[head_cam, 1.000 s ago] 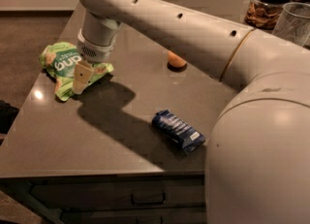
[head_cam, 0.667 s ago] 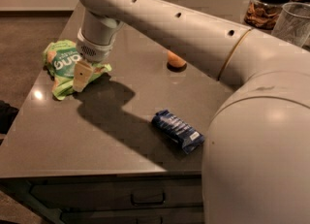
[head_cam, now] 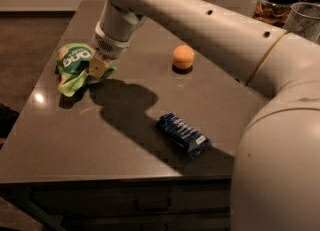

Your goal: Pick green rice chip bag

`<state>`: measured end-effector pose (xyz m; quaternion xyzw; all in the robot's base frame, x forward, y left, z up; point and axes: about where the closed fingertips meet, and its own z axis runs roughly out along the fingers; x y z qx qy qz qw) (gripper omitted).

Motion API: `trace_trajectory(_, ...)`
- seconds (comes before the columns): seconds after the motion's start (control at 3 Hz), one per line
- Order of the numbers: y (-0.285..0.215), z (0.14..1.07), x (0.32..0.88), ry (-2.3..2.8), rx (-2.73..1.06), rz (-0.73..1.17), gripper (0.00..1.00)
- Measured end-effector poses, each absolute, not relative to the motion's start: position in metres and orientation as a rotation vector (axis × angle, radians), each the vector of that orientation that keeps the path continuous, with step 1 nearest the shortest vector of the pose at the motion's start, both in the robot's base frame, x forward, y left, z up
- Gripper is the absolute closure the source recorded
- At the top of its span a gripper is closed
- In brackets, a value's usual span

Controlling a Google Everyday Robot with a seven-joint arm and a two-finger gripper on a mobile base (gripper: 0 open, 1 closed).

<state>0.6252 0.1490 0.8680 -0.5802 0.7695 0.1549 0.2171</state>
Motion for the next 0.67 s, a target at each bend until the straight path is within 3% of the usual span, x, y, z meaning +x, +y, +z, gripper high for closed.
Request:
trace_trajectory(0.33, 0.122, 0.894, 0.627, 2.097, -1.532, 0.470, 1.00)
trace_trajectory(0.67, 0.090, 0.938, 0.621, 1.998, -1.460, 0.523, 1.00)
